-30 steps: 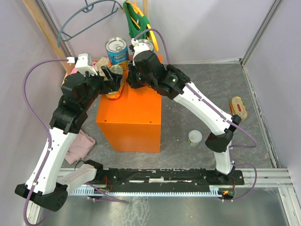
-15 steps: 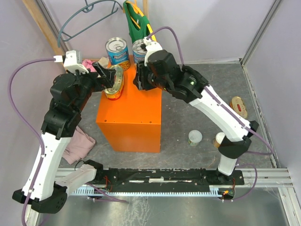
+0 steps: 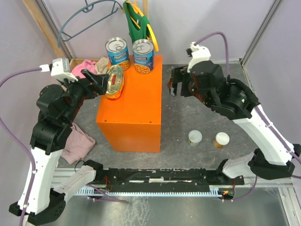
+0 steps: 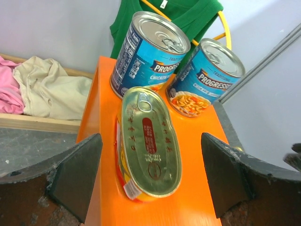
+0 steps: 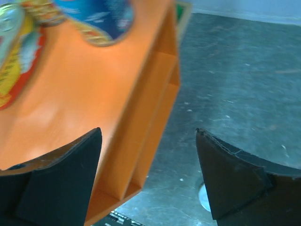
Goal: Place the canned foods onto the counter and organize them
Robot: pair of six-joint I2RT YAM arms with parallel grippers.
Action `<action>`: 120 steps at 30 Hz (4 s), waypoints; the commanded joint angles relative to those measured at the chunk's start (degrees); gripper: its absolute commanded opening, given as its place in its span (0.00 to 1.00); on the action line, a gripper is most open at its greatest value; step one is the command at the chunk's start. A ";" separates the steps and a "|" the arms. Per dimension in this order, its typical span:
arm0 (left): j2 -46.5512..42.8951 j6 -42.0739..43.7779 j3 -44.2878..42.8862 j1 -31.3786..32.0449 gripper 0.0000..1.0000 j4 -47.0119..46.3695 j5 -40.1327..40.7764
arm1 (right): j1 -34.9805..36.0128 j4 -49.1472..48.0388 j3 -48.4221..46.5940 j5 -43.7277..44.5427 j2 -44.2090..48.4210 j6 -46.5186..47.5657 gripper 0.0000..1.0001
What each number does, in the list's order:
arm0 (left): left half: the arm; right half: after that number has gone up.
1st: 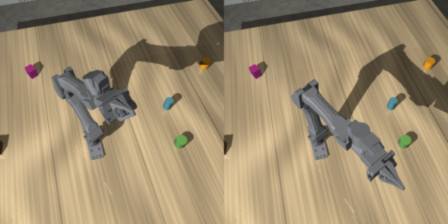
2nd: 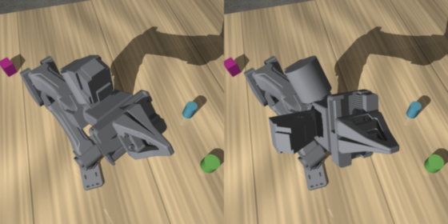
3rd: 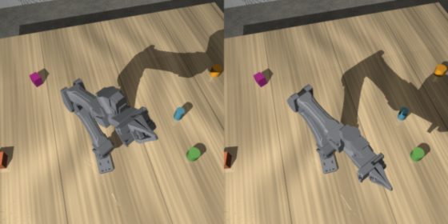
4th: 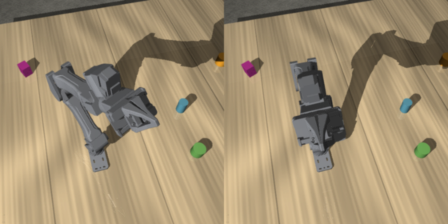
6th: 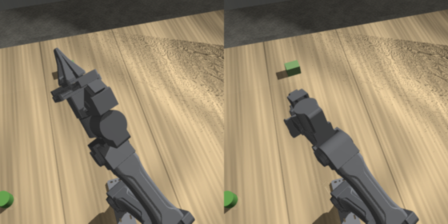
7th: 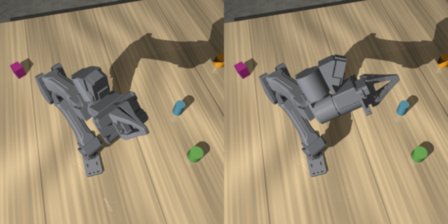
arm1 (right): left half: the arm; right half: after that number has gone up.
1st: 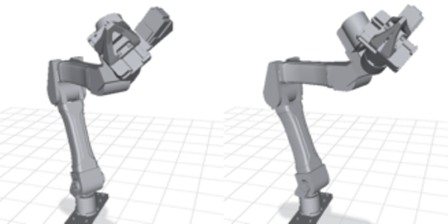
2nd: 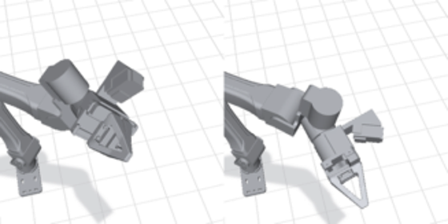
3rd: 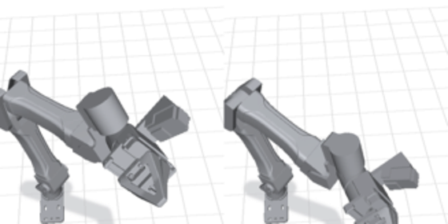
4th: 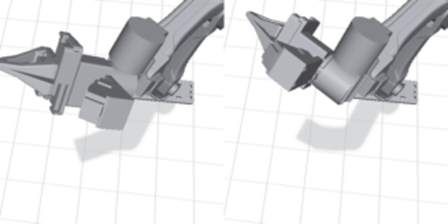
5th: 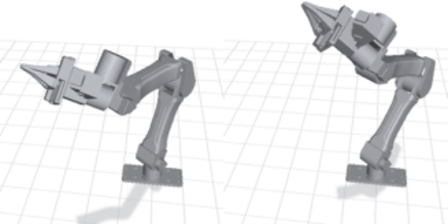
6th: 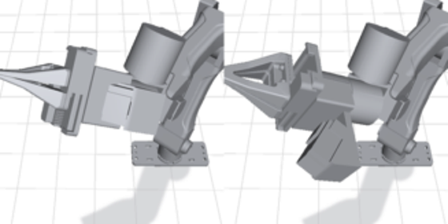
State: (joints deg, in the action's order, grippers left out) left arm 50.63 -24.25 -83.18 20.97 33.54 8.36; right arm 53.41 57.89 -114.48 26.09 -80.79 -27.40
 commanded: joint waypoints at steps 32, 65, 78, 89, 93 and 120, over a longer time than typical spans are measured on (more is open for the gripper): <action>-15.07 -11.89 13.58 -0.22 0.92 -7.46 -9.76 | -56.18 -8.04 32.76 7.54 -17.58 -1.44 0.99; -14.95 -12.84 11.89 -0.24 0.89 0.70 -2.26 | -76.89 -22.46 28.55 -11.45 -39.88 32.94 0.99; -12.83 -11.21 9.94 -0.23 0.89 -1.00 -2.41 | -75.92 -22.49 30.65 -16.46 -40.29 31.36 0.98; -12.35 -9.17 10.72 -0.23 0.89 -2.46 -2.64 | -73.55 -20.48 31.39 -16.97 -41.02 30.73 0.88; -12.48 -8.30 10.49 -0.18 0.89 -2.56 -2.46 | -72.13 -18.75 31.79 -17.16 -40.52 29.92 0.81; -12.51 -5.98 7.47 -0.25 0.90 -1.33 -2.42 | -47.73 -1.55 0.85 -16.19 -52.05 3.69 0.34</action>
State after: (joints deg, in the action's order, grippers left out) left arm 37.87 -32.12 -73.82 20.97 34.04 5.72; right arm 2.07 53.28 -107.55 11.42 -129.56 -17.04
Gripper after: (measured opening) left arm 0.902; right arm 0.754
